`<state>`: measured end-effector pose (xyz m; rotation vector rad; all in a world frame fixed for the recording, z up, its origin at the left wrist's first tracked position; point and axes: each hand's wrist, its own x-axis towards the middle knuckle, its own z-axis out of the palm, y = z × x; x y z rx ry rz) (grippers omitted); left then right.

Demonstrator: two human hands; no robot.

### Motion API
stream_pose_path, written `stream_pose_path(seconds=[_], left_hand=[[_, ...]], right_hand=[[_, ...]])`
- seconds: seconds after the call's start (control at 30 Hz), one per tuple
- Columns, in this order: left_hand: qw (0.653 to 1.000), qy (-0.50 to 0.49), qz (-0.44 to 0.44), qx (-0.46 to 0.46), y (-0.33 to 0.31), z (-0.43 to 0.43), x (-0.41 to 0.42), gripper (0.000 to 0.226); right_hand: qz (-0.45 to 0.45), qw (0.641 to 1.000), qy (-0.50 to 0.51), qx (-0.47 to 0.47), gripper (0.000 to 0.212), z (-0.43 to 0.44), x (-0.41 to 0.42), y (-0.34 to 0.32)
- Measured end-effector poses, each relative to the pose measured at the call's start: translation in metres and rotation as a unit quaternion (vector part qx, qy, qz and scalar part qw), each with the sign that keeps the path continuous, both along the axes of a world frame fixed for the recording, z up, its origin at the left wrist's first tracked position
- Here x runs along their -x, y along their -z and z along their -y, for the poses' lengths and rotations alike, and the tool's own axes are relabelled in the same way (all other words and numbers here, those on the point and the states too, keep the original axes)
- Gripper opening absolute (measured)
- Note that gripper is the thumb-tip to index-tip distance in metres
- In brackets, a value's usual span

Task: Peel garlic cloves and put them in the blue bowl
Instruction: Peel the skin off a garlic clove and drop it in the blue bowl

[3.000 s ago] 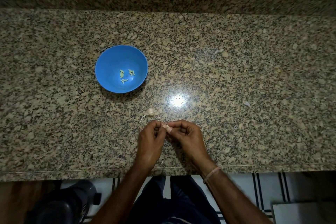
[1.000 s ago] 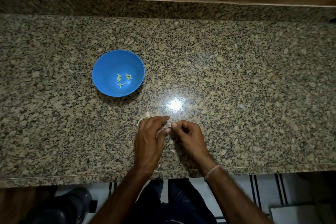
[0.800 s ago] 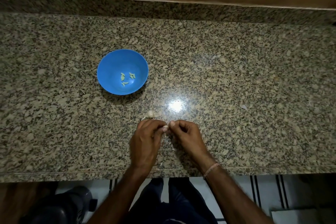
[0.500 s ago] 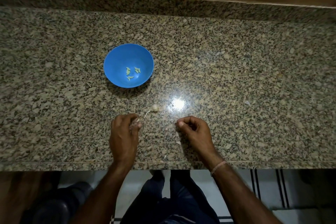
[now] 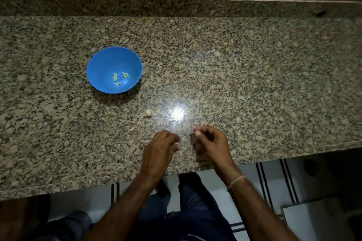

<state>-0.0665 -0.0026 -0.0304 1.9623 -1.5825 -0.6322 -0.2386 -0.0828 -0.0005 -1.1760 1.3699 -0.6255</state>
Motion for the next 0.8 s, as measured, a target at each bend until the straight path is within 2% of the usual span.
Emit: stream_pose_path(seconds=[0.17, 0.3, 0.43, 0.57, 0.7, 0.8], left_hand=[[0.998, -0.055, -0.011, -0.013, -0.003, 0.007, 0.009, 0.022], [0.994, -0.104, -0.039, -0.011, -0.014, 0.033, 0.032, 0.021], [0.988, -0.134, -0.082, -0.003, -0.025, 0.068, 0.059, 0.019], [0.980, -0.168, -0.102, -0.010, -0.027, 0.094, 0.077, 0.018], [0.975, -0.187, -0.116, -0.009, -0.024, 0.099, 0.082, 0.019], [0.970, -0.210, -0.126, -0.007, -0.024, 0.095, 0.084, 0.021]], right_hand=[[0.002, 1.000, 0.017, 0.010, 0.011, 0.018, 0.013, 0.000], [-0.030, 0.997, 0.031, 0.063, 0.016, 0.043, 0.025, 0.004], [-0.142, 0.970, 0.057, 0.189, 0.030, 0.079, 0.051, 0.000], [-0.256, 0.936, 0.043, 0.236, 0.048, 0.122, 0.077, 0.012], [-0.282, 0.929, 0.020, 0.241, 0.039, 0.146, 0.087, 0.021], [-0.276, 0.927, 0.007, 0.255, 0.019, 0.155, 0.089, 0.024]])
